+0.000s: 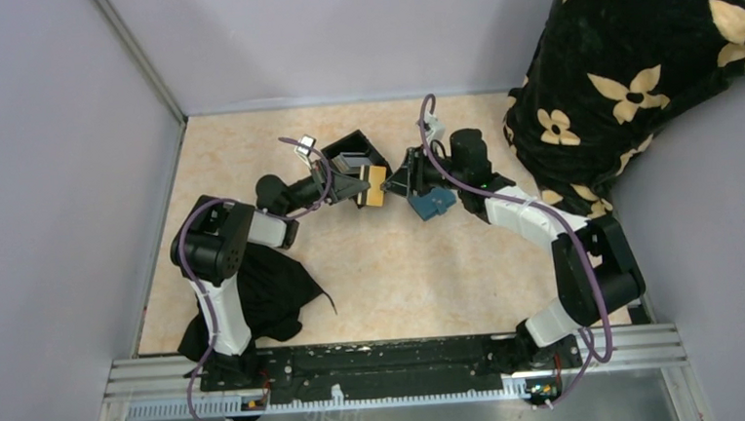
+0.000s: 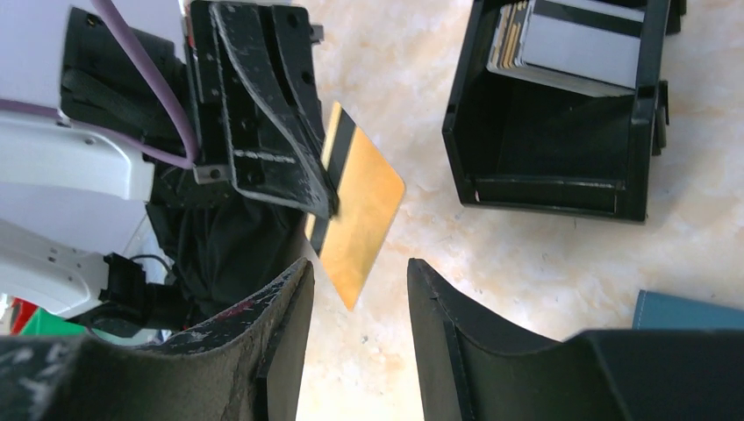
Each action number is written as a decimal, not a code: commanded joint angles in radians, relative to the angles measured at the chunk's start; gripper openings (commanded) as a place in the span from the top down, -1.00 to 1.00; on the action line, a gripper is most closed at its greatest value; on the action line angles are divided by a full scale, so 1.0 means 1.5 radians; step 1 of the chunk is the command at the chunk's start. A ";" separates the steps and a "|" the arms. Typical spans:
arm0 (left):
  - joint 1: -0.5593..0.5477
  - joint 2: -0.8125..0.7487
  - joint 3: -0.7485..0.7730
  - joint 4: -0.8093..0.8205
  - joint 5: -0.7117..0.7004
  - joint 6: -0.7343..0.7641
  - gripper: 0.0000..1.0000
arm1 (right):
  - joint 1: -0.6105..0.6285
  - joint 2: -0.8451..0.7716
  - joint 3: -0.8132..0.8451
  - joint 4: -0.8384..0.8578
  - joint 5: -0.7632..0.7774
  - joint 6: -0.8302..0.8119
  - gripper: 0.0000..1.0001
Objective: Put the credit cards into the card holder
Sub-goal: Pick up the credit card from the storage box, then open the card holder at the center of the board.
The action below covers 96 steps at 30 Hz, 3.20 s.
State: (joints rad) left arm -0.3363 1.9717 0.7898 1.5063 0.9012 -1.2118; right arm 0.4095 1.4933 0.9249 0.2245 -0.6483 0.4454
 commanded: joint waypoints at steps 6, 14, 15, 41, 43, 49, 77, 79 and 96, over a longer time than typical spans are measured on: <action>-0.020 -0.001 0.003 0.038 -0.055 -0.016 1.00 | -0.002 0.015 -0.001 0.132 -0.006 0.053 0.14; -0.023 0.002 0.016 0.037 -0.068 -0.031 1.00 | -0.002 0.023 -0.007 0.138 -0.008 0.053 0.16; -0.023 0.002 0.016 0.034 -0.070 -0.029 1.00 | -0.003 0.024 -0.007 0.138 -0.008 0.052 0.16; -0.026 0.006 0.000 -0.004 -0.116 -0.006 0.31 | -0.002 0.030 -0.023 0.185 -0.029 0.107 1.00; -0.025 -0.007 -0.007 -0.038 -0.133 0.023 0.29 | -0.002 0.005 -0.025 0.149 -0.006 0.096 1.00; -0.032 -0.045 -0.017 -0.177 -0.177 0.128 0.30 | -0.002 -0.079 -0.036 -0.019 0.177 0.049 1.00; -0.217 0.034 0.241 -0.777 -0.452 0.523 0.46 | -0.004 0.134 0.193 -0.433 0.414 0.014 1.00; -0.220 0.044 0.258 -0.791 -0.469 0.529 0.45 | -0.009 0.145 0.210 -0.458 0.419 0.010 1.00; -0.236 0.108 0.361 -0.833 -0.546 0.555 0.30 | -0.064 0.111 0.151 -0.533 0.427 -0.019 1.00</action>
State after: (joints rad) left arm -0.6743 2.0972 1.2854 0.2749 0.1135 -0.4057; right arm 0.3305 1.7149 1.1721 -0.5552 -0.0219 0.4366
